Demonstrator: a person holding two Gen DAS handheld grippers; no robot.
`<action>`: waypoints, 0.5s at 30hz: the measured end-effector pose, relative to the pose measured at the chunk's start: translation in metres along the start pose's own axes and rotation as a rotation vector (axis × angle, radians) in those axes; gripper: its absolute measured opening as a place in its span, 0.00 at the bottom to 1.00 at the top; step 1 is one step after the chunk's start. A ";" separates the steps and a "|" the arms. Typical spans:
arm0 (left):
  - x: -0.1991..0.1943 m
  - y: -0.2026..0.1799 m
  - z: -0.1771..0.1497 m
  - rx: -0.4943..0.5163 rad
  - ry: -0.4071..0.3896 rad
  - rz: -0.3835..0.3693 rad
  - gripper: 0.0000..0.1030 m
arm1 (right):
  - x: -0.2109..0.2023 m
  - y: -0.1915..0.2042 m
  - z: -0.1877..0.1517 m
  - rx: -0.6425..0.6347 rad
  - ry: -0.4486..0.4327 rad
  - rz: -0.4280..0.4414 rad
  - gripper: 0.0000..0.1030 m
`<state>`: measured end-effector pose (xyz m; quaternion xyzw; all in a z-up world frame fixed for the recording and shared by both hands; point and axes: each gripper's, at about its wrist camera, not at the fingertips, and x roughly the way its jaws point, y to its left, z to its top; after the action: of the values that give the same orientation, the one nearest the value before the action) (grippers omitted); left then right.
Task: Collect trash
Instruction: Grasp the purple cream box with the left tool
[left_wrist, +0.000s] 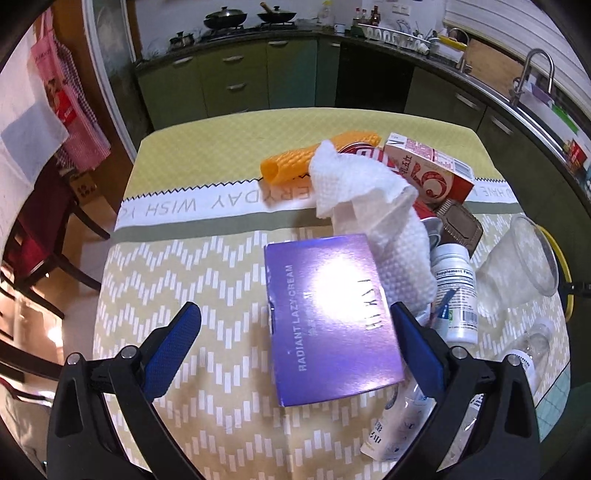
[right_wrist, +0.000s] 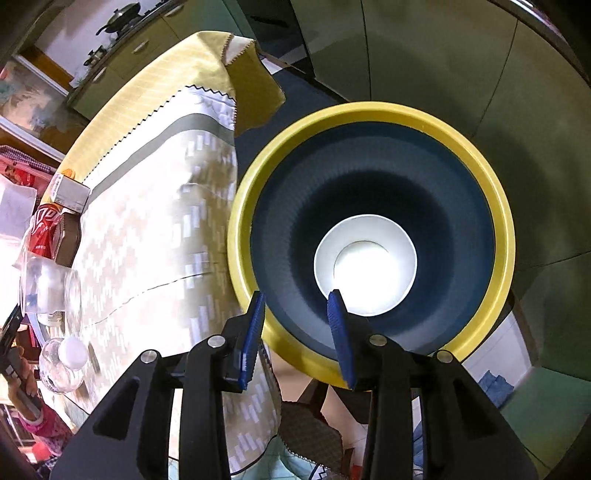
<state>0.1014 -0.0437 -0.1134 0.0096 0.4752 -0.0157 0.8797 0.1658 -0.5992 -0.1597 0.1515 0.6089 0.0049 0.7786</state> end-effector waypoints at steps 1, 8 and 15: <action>0.002 0.002 0.000 -0.009 0.004 -0.002 0.91 | 0.000 0.001 -0.001 -0.003 -0.004 -0.003 0.35; 0.014 0.009 -0.002 -0.026 0.045 -0.061 0.64 | 0.001 0.007 -0.006 -0.017 0.004 -0.008 0.35; 0.009 0.010 -0.006 0.019 0.028 -0.044 0.51 | 0.005 0.011 -0.006 -0.024 -0.001 0.004 0.35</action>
<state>0.1014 -0.0334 -0.1240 0.0078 0.4876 -0.0392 0.8721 0.1629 -0.5868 -0.1630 0.1430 0.6080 0.0136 0.7808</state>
